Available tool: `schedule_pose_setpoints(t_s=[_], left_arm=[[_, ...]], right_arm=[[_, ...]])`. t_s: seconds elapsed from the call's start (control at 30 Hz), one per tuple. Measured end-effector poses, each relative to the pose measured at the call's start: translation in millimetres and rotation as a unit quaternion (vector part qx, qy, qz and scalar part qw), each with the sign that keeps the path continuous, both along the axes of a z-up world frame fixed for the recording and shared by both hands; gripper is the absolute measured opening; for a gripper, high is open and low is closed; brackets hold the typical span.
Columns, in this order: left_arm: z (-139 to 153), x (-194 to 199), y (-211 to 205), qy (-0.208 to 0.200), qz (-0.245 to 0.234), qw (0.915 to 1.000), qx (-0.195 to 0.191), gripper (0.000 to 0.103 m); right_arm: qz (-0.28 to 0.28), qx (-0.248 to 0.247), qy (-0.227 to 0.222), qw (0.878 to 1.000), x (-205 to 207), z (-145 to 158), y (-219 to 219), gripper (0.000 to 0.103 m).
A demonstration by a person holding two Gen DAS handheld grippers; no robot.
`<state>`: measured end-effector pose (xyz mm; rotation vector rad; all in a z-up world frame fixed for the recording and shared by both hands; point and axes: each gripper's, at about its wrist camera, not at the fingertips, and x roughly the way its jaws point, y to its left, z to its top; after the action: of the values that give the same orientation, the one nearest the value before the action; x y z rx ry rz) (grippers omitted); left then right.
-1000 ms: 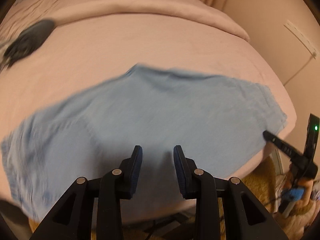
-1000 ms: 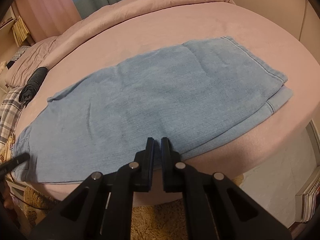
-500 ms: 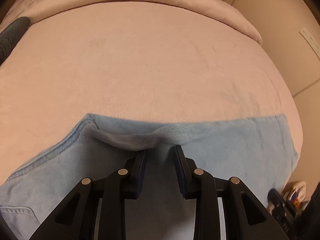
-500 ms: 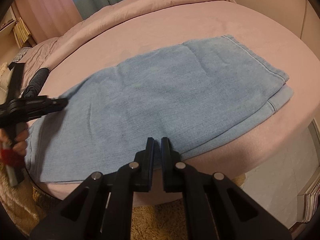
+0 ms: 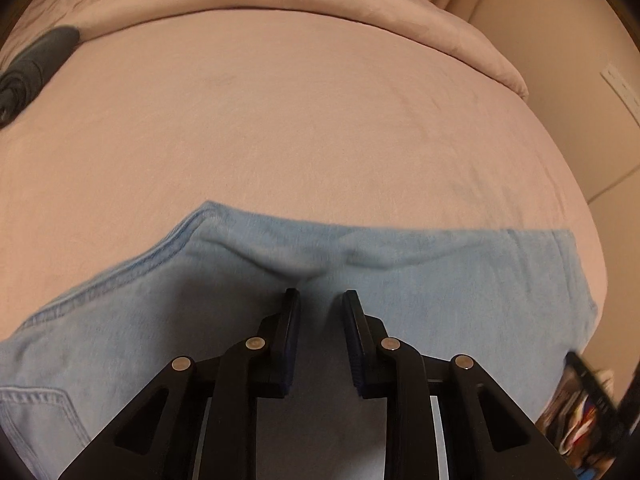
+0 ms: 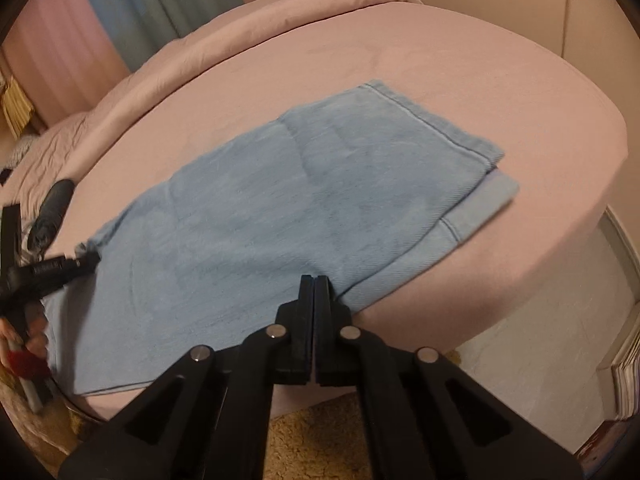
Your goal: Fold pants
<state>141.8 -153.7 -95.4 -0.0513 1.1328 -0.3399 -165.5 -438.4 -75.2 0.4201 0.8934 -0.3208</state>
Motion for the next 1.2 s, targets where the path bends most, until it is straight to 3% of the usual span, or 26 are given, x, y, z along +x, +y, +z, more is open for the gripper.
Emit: schedule_pose_setpoints(t_s=[0.03, 0.07, 0.13, 0.17, 0.2, 0.4, 0.47, 0.6, 0.73, 0.83, 0.87, 0.97, 1.07, 1.13, 1.2], left_arm=[[4, -9, 1, -0.004, -0.008, 0.9999, 0.009, 0.026], [8, -15, 2, -0.005, -0.017, 0.9998, 0.010, 0.026], [18, -35, -6, -0.006, -0.056, 0.9983, -0.017, 0.026], [24, -46, -11, -0.006, -0.077, 0.9962, -0.040, 0.026], [32, -62, -20, -0.010, -0.102, 0.9926, -0.066, 0.026], [45, -118, -67, -0.023, -0.196, 0.9730, -0.119, 0.026], [36, -125, -80, -0.019, -0.211, 0.9710, -0.110, 0.026], [3, -118, -96, 0.020, -0.199, 0.9772, -0.073, 0.026], [-7, -117, -89, 0.028, -0.176, 0.9804, -0.084, 0.026], [-7, -118, -85, 0.034, -0.173, 0.9806, -0.085, 0.026], [-7, -118, -85, 0.035, -0.173, 0.9805, -0.086, 0.026], [-5, -121, -79, 0.031, -0.175, 0.9802, -0.087, 0.026], [3, -120, -71, 0.031, -0.182, 0.9781, -0.097, 0.026], [11, -112, -63, 0.055, -0.171, 0.9750, -0.131, 0.026], [31, -103, -53, 0.055, -0.170, 0.9680, -0.176, 0.029]], right_arm=[[-0.005, -0.017, 0.003, 1.000, -1, 4, 3, 0.000], [-0.010, -0.038, 0.002, 0.999, -4, 10, 6, 0.007], [-0.027, -0.048, -0.002, 0.998, -10, 17, 0, 0.028], [-0.043, -0.045, -0.007, 0.998, -14, 20, -8, 0.044], [-0.058, -0.040, -0.014, 0.997, -19, 23, -16, 0.048], [-0.092, -0.009, -0.043, 0.995, -38, 31, -56, 0.052], [-0.092, 0.006, -0.045, 0.995, -38, 29, -63, 0.052], [-0.088, 0.042, -0.052, 0.994, -28, 21, -70, 0.052], [-0.098, 0.078, -0.043, 0.991, -20, 3, -77, 0.052], [-0.110, 0.088, -0.066, 0.988, -19, 2, -82, 0.050], [-0.114, 0.094, -0.075, 0.986, -17, 3, -84, 0.046], [-0.127, 0.108, -0.085, 0.982, -5, -2, -92, 0.011], [-0.130, 0.105, -0.092, 0.982, 2, 1, -89, 0.009], [-0.111, 0.068, -0.117, 0.984, 1, 19, -73, 0.009], [-0.073, 0.038, -0.147, 0.986, 0, 41, -52, 0.009]])
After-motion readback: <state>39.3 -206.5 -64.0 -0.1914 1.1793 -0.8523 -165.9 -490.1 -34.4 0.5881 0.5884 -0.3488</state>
